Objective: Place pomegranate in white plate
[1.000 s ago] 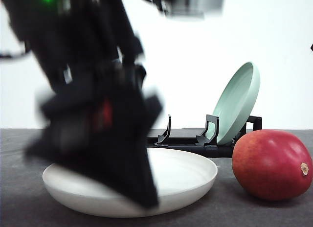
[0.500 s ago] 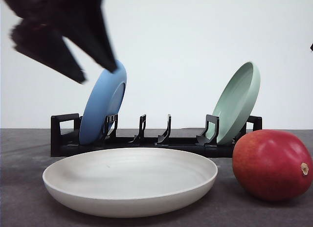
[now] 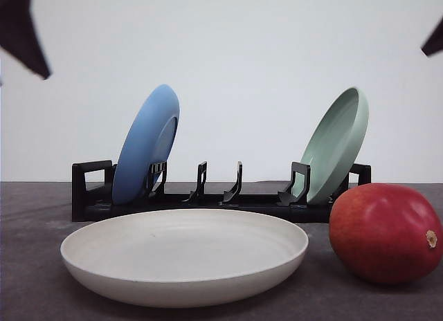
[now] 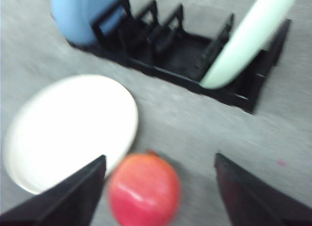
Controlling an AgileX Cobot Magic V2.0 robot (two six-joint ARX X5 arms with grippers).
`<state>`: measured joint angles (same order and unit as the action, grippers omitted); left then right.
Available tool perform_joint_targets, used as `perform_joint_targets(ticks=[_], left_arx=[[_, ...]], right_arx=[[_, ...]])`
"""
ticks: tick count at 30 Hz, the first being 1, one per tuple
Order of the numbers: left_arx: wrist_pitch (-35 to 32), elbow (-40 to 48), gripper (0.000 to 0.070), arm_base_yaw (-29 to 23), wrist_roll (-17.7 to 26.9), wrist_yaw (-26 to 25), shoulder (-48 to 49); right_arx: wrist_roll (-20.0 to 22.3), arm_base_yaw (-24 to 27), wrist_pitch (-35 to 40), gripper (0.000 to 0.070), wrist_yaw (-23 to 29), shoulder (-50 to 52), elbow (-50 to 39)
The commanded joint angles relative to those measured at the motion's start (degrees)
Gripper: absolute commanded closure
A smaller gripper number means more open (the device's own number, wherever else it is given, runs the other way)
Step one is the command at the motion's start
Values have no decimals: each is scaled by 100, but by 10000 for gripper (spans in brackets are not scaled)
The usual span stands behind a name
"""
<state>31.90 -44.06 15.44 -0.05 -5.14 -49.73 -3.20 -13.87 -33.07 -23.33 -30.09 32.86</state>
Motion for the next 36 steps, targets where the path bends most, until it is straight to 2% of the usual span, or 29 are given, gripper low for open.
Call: perform_joint_targets(ticks=[1,7,14,19,24,31,34,36], left_arx=[[-63,47,226,-128,82,-148,79],[-14,125,226,-382,56,-197,333],[-11,125,226,-380,47,-197,373],[2,125,226,-380,58,-197,373],[4,125,227,-380,85,-197,373],[8,128,227,-380,159,-197,373],[15,128,227,-380,206,-197,373],[16,128,227,-380,232,-197,373]], right_arx=[[-518,-30,95,201,-127,-19,94],[-1177,-179,-56,195,67,-229,96],[-1890,-639,-185,185,495,-1165,98],[-2279,-1044,-101,27,890,-1972,98],[-2497,-1370,377,27,1008,-2650,98],[-2582,-1726,896,29,1036,-3451,98],[-2612,-1828,997,79,1057,-3671,98],[-2630,-1871,967,151,1127,-3718,98]])
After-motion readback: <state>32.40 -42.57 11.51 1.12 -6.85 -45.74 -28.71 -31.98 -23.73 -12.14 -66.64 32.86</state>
